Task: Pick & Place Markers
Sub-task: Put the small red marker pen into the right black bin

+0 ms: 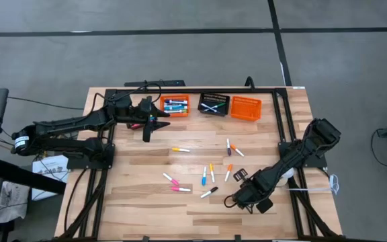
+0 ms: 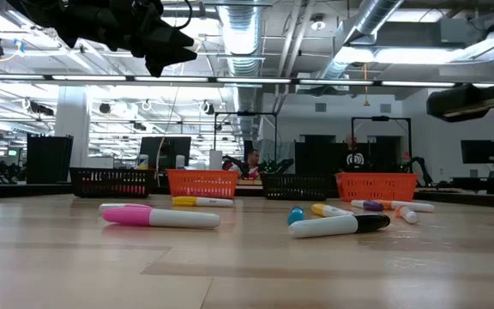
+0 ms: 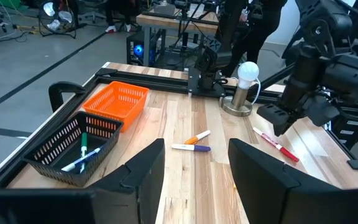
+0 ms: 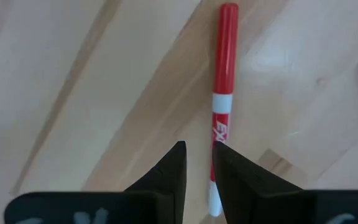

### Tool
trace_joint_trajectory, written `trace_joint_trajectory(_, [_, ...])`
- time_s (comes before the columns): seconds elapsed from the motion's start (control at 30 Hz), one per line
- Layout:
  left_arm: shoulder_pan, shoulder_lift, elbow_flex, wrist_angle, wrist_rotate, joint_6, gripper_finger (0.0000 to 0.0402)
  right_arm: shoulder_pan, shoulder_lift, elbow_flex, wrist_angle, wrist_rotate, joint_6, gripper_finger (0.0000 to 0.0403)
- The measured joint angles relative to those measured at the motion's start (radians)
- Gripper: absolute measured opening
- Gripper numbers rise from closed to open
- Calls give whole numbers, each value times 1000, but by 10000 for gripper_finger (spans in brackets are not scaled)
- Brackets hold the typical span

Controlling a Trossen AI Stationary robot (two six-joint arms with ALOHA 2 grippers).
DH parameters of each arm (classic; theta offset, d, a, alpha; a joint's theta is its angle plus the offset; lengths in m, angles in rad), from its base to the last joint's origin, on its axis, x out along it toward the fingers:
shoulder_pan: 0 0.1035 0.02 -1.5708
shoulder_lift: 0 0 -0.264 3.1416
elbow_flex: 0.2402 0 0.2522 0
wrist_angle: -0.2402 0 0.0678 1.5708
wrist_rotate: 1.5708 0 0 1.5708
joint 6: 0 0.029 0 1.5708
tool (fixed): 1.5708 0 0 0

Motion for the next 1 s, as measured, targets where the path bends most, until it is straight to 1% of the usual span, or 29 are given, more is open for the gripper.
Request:
trace_joint_trajectory(0.3, [0, 0, 0, 0, 0, 0, 177, -12, 0, -43, 53, 9, -7, 68])
trace_joint_trajectory(0.47, [0, 0, 0, 0, 0, 0, 177, -18, 0, -49, 73, 17, -15, 79])
trace_joint_trajectory(0.63, [0, 0, 0, 0, 0, 0, 177, -31, 0, -49, 81, 58, -16, 89])
trace_joint_trajectory(0.77, [0, 0, 0, 0, 0, -1, 177, -38, 0, -49, 83, 50, -30, 94])
trace_joint_trajectory(1.0, [0, 0, 0, 0, 0, -49, 177, -36, 0, -49, 100, 27, -42, 101])
